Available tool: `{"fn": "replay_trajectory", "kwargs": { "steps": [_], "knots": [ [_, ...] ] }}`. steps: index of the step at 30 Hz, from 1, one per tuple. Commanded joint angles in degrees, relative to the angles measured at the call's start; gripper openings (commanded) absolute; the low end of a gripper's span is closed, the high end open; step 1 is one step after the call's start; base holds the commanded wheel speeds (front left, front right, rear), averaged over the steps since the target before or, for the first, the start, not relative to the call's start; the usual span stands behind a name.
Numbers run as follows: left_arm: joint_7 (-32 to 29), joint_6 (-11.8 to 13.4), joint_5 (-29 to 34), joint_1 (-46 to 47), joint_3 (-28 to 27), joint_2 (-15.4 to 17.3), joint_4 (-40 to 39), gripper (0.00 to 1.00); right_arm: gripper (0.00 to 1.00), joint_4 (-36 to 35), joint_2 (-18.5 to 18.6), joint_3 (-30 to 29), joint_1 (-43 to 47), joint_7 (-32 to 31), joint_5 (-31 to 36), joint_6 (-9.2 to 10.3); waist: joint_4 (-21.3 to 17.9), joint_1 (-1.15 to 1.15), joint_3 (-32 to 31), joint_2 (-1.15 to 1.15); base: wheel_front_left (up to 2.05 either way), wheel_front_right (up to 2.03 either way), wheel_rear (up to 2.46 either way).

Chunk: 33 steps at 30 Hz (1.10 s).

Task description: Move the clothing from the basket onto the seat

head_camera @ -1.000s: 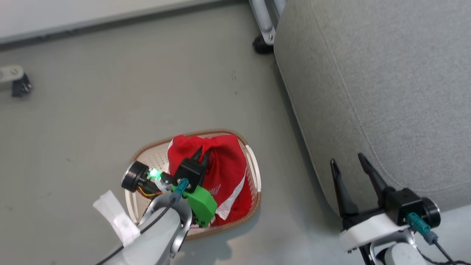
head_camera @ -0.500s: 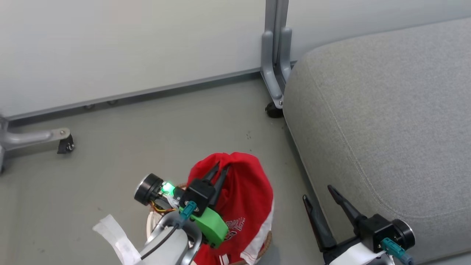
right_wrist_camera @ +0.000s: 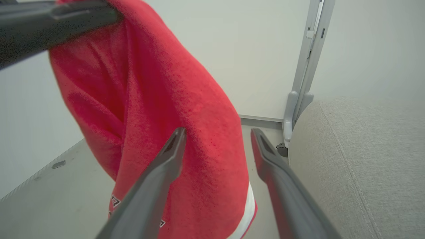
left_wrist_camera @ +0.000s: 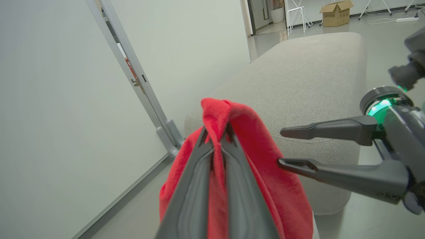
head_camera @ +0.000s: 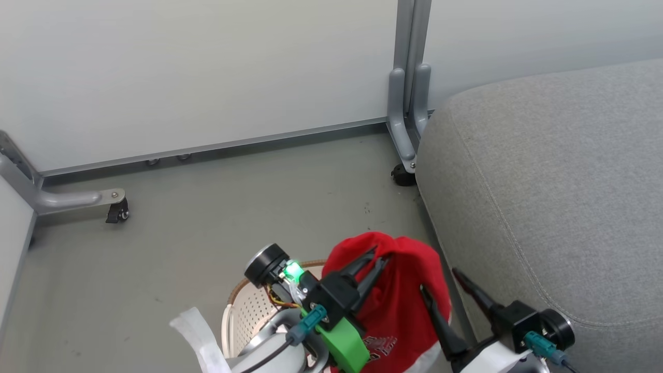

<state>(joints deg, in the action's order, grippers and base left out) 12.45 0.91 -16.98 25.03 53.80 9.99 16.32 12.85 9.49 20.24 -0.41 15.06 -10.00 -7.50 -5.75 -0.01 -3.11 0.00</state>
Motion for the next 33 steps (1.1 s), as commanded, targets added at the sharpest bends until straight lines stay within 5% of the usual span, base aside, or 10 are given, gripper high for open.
{"fn": "replay_trajectory", "kwargs": {
  "steps": [1,7,8,9,10,29,33],
  "knots": [
    [-0.39,-0.41,0.55,0.13,0.23,0.17,-1.23,0.0,1.0,1.29,0.46,0.96,-0.3,0.18,-0.55,0.02,0.29,0.01,-0.14,0.0,0.0,0.0,0.0],
    [-2.64,-1.3,-0.01,0.29,1.42,0.94,-5.84,0.0,0.95,4.37,1.88,4.03,-0.97,0.18,-2.51,0.02,0.89,0.01,-0.25,0.0,0.0,0.0,0.0],
    [-2.78,-1.22,-0.12,0.21,1.44,1.09,-6.4,0.0,0.47,4.58,2.19,4.56,-1.22,0.19,-2.68,0.02,0.92,0.01,-0.22,0.0,0.0,0.0,0.0],
    [-2.83,-1.16,-0.31,0.07,1.4,1.13,-6.77,0.0,0.09,4.74,2.38,5.03,-1.31,0.18,-3.01,0.02,0.94,0.01,-0.19,0.0,0.0,0.0,0.0],
    [-2.96,-1.05,-0.49,-0.11,1.39,1.24,-7.12,0.0,0.0,5.05,2.65,5.88,-1.18,0.18,-3.31,0.02,0.96,0.01,-0.17,0.0,0.0,0.0,0.0],
    [-3.17,-0.58,-6.06,-2.63,-0.45,0.94,-2.76,0.0,0.0,2.41,3.21,6.56,0.26,0.19,-7.1,0.02,0.33,0.01,0.32,0.0,0.0,0.0,0.0],
    [-3.48,-0.95,-6.97,-2.82,-0.63,0.88,-2.35,0.84,0.0,1.9,3.32,6.31,0.12,0.19,-7.89,0.02,0.11,0.01,0.31,0.0,0.0,0.0,0.0]
  ]
}}
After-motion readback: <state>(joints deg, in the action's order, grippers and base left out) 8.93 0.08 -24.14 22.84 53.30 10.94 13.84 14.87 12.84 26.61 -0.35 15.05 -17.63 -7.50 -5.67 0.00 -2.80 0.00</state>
